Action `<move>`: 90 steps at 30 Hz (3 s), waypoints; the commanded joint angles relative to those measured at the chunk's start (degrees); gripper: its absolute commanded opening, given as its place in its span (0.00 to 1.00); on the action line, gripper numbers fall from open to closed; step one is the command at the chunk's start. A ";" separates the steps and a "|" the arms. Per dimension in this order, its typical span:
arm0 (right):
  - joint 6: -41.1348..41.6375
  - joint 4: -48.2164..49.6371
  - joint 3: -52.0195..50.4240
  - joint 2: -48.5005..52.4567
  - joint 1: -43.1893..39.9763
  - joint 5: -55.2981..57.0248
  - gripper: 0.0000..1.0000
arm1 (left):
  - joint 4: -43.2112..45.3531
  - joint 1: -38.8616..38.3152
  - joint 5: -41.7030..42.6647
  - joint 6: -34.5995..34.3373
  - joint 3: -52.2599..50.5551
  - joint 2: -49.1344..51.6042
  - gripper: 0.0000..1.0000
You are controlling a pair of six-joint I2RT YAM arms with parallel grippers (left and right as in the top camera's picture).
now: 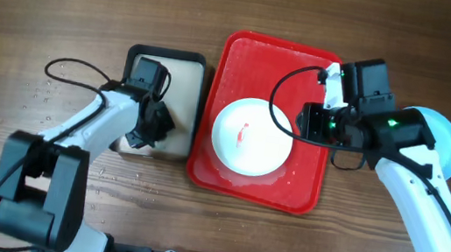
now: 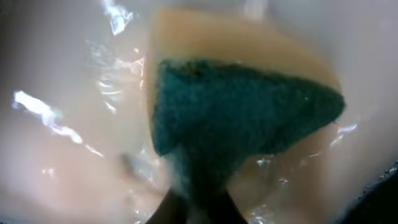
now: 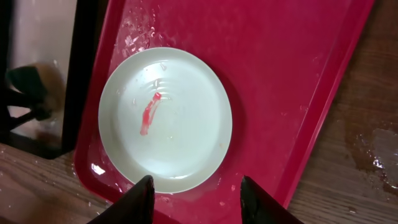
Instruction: Clean dirty plates on tray and stack at the side
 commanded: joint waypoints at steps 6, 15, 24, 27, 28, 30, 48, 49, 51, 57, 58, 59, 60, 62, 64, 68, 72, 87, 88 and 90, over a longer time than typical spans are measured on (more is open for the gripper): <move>0.28 -0.15 0.24 0.94 0.04 0.79 0.45 | -9.86 0.26 1.18 6.12 7.93 -1.03 0.51; 0.31 -0.26 0.24 0.94 0.04 0.79 0.45 | -3.06 0.26 -11.34 7.87 4.90 3.08 0.43; 0.31 -0.33 0.24 0.94 0.04 0.79 0.45 | -8.04 0.26 -10.01 9.42 12.41 2.67 0.41; 0.31 -0.39 0.24 0.94 0.04 0.79 0.44 | -13.73 0.26 -8.41 9.40 14.80 0.81 0.68; 0.28 -0.39 0.22 0.94 0.04 0.81 0.44 | -14.78 0.26 -7.08 9.40 14.80 0.79 0.68; 0.28 -0.42 0.20 0.94 0.04 0.79 0.45 | -16.00 0.20 -5.07 9.38 13.33 0.96 0.66; 7.04 0.59 0.15 15.96 -1.03 3.15 0.45 | -19.82 0.20 7.69 12.66 25.14 -2.64 0.04; 5.20 1.70 0.15 18.67 -2.21 0.98 0.44 | -19.34 0.13 10.32 12.63 25.81 -2.93 0.04; -1.07 3.69 0.15 23.30 -4.74 -8.76 0.44 | -17.35 -0.92 15.04 12.66 25.83 -2.73 0.04; -4.39 4.83 0.15 31.71 -7.10 -15.54 0.34 | -11.76 -11.04 6.71 15.23 25.73 0.59 0.04; -2.51 4.85 0.15 32.41 -6.47 -13.03 0.26 | -10.80 -13.31 4.83 15.23 25.73 2.03 0.04; -0.26 5.22 0.13 32.57 -5.77 -8.74 0.23 | -9.51 -15.43 4.72 15.21 25.73 4.00 0.04; 1.38 6.03 0.13 32.59 -5.11 -5.35 0.18 | -8.66 -16.61 4.72 15.17 25.73 5.60 0.04; 4.24 7.02 0.13 32.59 -4.22 -1.42 0.06 | -6.97 -18.45 4.74 13.90 25.73 9.05 0.04; 6.49 7.17 0.13 32.59 -4.20 0.59 0.04 | -4.96 -19.43 6.91 11.93 25.73 11.87 0.04; 7.17 7.17 0.13 32.59 -4.17 0.59 0.04 | 2.14 -21.84 14.25 12.04 25.73 17.35 0.04; 7.15 7.08 0.13 32.59 -4.17 0.55 0.04 | 7.15 -24.63 12.90 12.35 25.73 23.21 0.04; 5.86 6.93 0.13 32.59 -4.17 0.57 0.04 | 1.03 -22.18 15.15 4.61 25.75 23.85 0.04; 5.86 6.93 0.13 32.59 -4.17 0.57 0.04 | 4.52 -23.02 19.52 4.59 25.75 23.91 0.04; 5.86 6.84 0.13 32.59 -4.17 0.57 0.04 | 8.70 -25.07 21.92 4.57 25.75 23.91 0.04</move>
